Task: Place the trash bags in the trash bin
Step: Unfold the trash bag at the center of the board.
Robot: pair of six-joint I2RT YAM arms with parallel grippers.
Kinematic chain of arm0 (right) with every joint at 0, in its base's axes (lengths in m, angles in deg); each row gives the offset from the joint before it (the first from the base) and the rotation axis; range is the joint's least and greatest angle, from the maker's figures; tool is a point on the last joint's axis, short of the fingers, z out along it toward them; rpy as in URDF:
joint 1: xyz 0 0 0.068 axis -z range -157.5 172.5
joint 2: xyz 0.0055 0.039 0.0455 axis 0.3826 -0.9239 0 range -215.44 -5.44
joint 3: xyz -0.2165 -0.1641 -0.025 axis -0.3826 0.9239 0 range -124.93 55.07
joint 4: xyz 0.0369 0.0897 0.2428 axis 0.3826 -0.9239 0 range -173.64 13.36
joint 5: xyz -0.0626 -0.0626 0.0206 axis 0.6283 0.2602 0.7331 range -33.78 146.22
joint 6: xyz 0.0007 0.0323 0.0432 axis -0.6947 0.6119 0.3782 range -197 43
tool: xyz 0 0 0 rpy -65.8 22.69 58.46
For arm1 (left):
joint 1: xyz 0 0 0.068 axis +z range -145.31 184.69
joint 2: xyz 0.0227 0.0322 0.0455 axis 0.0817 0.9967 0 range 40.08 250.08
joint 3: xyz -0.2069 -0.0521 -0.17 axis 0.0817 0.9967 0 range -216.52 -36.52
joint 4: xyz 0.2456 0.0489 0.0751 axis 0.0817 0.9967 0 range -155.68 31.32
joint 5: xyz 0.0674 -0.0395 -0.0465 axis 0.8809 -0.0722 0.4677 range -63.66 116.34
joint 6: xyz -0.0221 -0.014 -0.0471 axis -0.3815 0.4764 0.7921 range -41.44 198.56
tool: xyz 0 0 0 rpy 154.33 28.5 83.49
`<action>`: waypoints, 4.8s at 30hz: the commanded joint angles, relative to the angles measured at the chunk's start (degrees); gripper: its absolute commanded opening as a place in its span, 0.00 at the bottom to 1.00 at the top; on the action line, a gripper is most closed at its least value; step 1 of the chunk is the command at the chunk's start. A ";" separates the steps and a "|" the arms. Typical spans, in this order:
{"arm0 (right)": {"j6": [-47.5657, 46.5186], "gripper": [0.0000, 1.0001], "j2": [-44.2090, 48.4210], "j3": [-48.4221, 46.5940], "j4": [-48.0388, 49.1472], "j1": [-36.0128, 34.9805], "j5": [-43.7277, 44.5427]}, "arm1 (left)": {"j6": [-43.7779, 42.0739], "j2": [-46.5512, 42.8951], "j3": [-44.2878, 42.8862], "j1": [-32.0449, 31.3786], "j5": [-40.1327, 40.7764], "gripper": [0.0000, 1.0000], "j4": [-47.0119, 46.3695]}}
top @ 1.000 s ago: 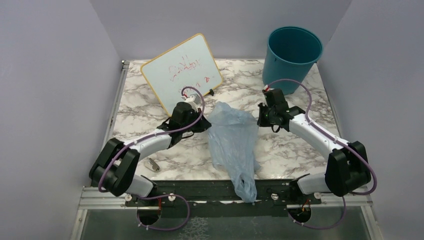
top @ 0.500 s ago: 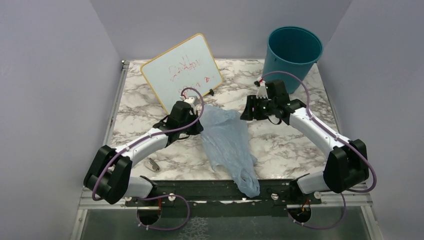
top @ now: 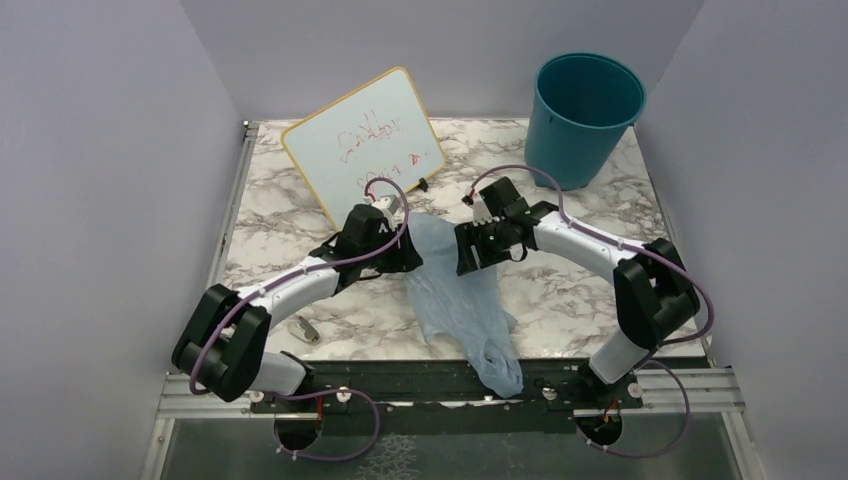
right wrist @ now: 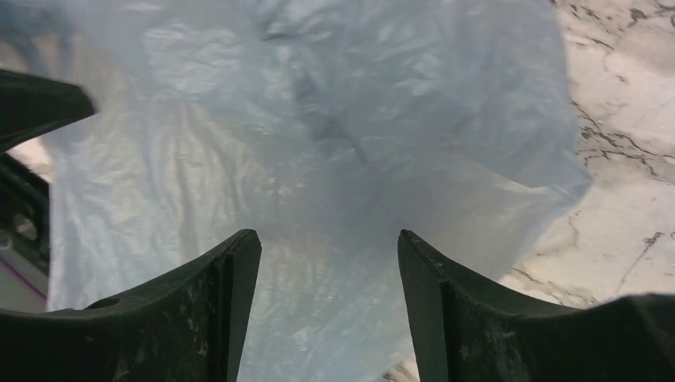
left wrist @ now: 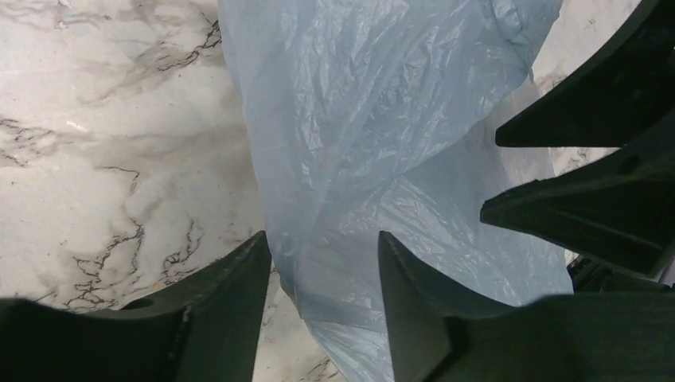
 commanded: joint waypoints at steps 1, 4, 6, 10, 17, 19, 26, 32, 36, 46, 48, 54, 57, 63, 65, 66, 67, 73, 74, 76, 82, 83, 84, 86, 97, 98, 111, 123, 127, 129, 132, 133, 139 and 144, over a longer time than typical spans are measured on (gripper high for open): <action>-4.62 0.70 -3.37 -1.06 -2.15 0.32 3.15 | 1.39 -3.59 1.51 0.09 2.38 0.59 -0.99; -4.05 0.68 -5.48 -0.99 -2.92 0.16 6.52 | 0.13 -6.36 1.65 0.13 5.40 0.69 2.62; -3.94 0.65 -4.82 -0.23 -2.25 0.17 7.09 | -1.90 -7.53 0.74 0.25 7.59 0.72 6.24; -3.94 0.64 -2.15 -0.27 -2.66 0.17 7.59 | -1.45 -12.21 1.03 0.35 13.50 0.74 9.26; 0.08 0.64 3.56 -2.83 -1.44 0.37 14.42 | 2.34 -19.57 6.74 0.66 15.93 0.85 5.08; 2.69 0.66 4.79 -3.30 0.11 0.63 15.63 | 2.18 -19.55 6.64 0.70 16.52 0.86 6.29; 12.78 0.68 2.69 -3.19 9.92 0.62 13.94 | 2.01 -19.15 6.92 0.87 15.10 0.87 5.81; 18.26 0.59 -2.42 -4.16 14.71 0.64 13.07 | 3.62 -17.29 8.10 0.88 14.03 0.87 4.80; 17.44 0.41 -6.82 -7.23 11.68 0.63 16.86 | 4.34 -17.68 9.29 0.89 12.58 0.87 3.37; 13.49 0.00 -3.64 -10.13 12.77 4.08 0.86 | 4.46 -22.14 11.17 5.37 9.76 0.98 3.75; 17.93 0.01 -5.95 -13.06 16.07 9.24 -23.35 | 6.15 -23.87 12.77 10.95 2.83 0.99 -0.21; 25.82 0.01 -2.63 -14.42 22.60 11.51 -47.30 | 8.27 -26.97 12.96 19.09 -6.54 0.99 -3.43; 56.59 0.01 3.29 0.71 67.24 12.09 -53.31 | 8.44 -29.92 12.20 20.54 -6.56 0.99 -1.40; 89.72 0.01 2.77 2.78 110.93 11.90 -58.42 | 4.27 -34.72 7.63 21.53 3.35 0.99 8.56; 83.52 0.01 4.35 2.83 104.35 11.96 -59.99 | 2.65 -34.87 6.14 21.60 7.14 0.99 11.99; 72.55 0.01 5.34 3.00 91.73 11.94 -60.11 | 2.03 -34.98 5.85 21.62 7.58 0.99 12.41; 54.02 0.01 5.99 1.22 69.20 12.16 -57.17 | 1.65 -35.04 5.85 21.62 7.48 0.99 12.20; 13.69 0.01 -4.33 -3.20 8.94 18.33 -28.26 | 1.78 -33.73 8.54 21.62 -1.27 0.99 6.35; 15.67 0.01 -4.77 -1.03 11.83 19.73 -28.04 | 1.72 -33.06 9.32 21.62 -3.46 0.99 4.58; 16.07 0.01 -5.43 -0.67 10.47 21.16 -21.72 | 1.38 -30.50 10.42 21.62 -9.29 0.99 0.84; 7.95 0.00 -8.84 -1.33 4.74 21.24 -20.04 | 1.94 -19.52 10.12 18.71 -20.81 0.88 -10.57; 6.75 0.01 -8.79 -1.10 3.95 21.24 -18.08 | 2.11 -18.39 10.11 17.87 -19.70 0.89 -11.41; 5.42 0.01 -8.67 -0.81 3.36 21.28 -16.45 | 2.45 -16.95 10.15 16.99 -18.68 0.90 -12.49; 2.78 0.01 -8.78 -1.13 1.29 21.24 -15.17 | 3.21 -13.28 10.08 14.87 -16.09 0.90 -14.12; -2.28 0.01 -8.60 1.73 -2.03 20.85 -2.31 | 3.01 -0.12 2.42 11.71 -4.71 0.87 -13.40; -2.52 0.01 -8.72 2.42 -1.78 20.80 -0.60 | 3.09 2.41 1.02 11.54 -6.28 0.87 -13.49; -1.58 0.01 -5.59 8.21 4.81 19.91 -3.01 | 9.46 18.07 -6.18 -0.34 -19.41 0.93 -28.75; -1.96 0.01 -6.89 6.96 3.57 19.81 -6.23 | 14.00 33.05 -17.21 -1.49 -22.28 0.94 -33.91; -1.69 0.01 -5.46 6.46 3.09 19.83 -6.40 | 14.17 36.04 -19.54 -2.63 -23.29 0.77 -34.53; -1.53 0.01 -4.73 5.81 2.53 19.82 -6.46 | 14.07 36.00 -19.91 -2.89 -25.18 0.62 -34.68; -1.16 0.01 -3.23 4.91 1.88 19.83 -6.87 | 13.29 34.26 -18.57 -2.61 -25.05 0.32 -34.73; -1.01 0.01 -2.64 4.60 1.69 19.82 -7.14 | 13.11 33.50 -18.16 -2.32 -25.36 0.24 -34.73; -1.17 0.01 1.83 1.59 -1.11 19.83 -2.52 | 12.65 27.25 -13.46 1.89 -27.01 0.02 -34.69; -0.30 0.01 7.43 -0.01 -1.72 19.84 9.40 | 10.36 17.38 -5.81 11.33 -26.18 0.00 -29.74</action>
